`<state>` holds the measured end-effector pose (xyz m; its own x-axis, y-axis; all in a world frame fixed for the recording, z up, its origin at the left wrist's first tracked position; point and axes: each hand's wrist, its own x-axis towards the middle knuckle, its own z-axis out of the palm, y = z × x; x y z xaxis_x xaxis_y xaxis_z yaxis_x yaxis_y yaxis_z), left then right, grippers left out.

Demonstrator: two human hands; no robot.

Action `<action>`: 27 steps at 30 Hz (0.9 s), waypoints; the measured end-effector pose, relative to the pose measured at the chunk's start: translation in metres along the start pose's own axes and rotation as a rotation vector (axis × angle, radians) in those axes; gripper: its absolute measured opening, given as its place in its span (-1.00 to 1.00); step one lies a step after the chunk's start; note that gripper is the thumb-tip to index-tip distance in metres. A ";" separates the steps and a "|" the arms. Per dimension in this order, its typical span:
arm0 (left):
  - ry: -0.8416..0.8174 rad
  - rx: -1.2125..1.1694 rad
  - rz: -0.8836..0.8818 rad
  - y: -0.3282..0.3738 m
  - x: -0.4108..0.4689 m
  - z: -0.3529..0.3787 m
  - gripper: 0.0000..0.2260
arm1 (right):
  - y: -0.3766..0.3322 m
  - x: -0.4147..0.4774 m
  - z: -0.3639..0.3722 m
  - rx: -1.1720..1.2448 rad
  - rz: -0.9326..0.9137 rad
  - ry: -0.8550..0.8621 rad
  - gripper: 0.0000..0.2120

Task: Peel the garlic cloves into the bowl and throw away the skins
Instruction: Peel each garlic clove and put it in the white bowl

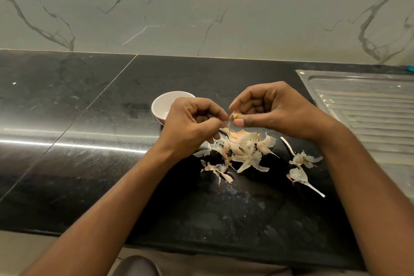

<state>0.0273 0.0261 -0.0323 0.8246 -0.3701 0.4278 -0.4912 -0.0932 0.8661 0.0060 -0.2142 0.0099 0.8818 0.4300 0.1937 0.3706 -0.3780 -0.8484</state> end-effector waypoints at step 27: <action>-0.026 -0.241 -0.093 0.006 0.000 0.000 -0.86 | -0.004 -0.001 0.002 0.003 -0.060 0.102 -0.63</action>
<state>0.0242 0.0262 -0.0274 0.8542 -0.3938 0.3395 -0.3302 0.0935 0.9393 0.0036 -0.2115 0.0122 0.8831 0.3663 0.2931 0.4231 -0.3520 -0.8349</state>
